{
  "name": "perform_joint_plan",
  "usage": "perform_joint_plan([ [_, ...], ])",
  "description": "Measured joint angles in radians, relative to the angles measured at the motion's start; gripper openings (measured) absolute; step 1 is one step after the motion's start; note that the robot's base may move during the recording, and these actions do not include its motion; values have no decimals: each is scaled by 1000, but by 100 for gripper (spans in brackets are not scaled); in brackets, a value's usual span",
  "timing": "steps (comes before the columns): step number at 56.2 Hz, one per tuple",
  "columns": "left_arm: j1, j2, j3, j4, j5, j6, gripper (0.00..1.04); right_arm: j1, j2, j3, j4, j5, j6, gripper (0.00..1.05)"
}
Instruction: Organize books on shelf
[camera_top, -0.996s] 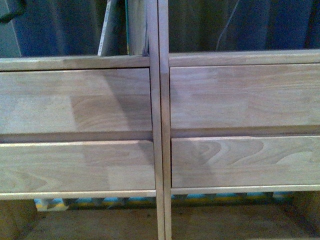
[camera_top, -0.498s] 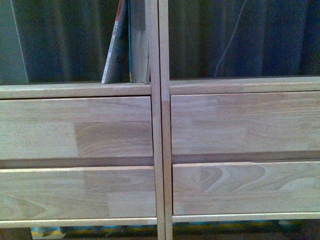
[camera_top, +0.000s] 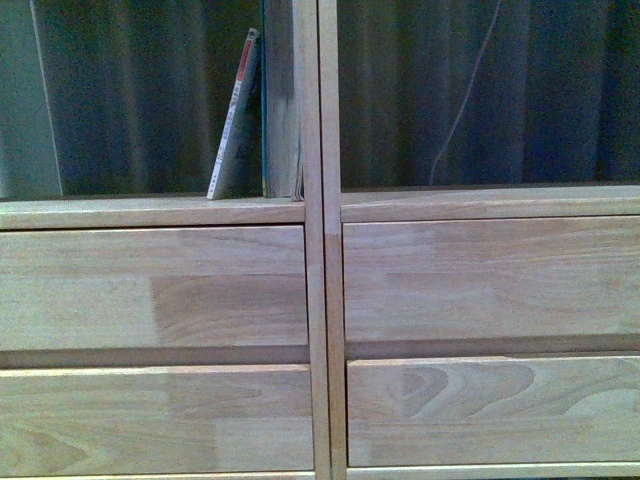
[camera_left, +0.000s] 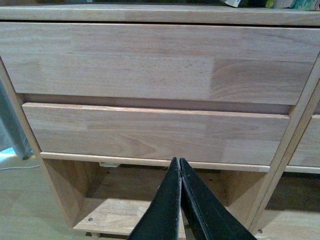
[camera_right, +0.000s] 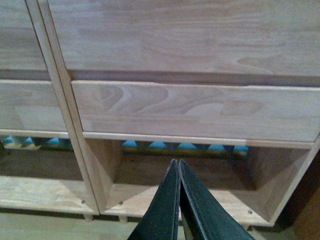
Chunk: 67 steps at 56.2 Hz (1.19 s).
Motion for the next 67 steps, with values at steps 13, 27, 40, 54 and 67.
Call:
perform_joint_plan([
  [13,0,-97,-50,-49,0,0,3,0,-17,0,-5,1,0,3],
  [27,0,-200,-84,-117,0,0,3,0,-17,0,-5,1,0,3],
  [40,0,-308,-122,-172,0,0,3,0,-17,0,-5,1,0,3],
  [54,0,-388,-122,-252,0,0,3,0,-17,0,-5,0,0,3],
  [67,0,-492,-122,-383,1,0,3,0,-17,0,-5,1,0,3],
])
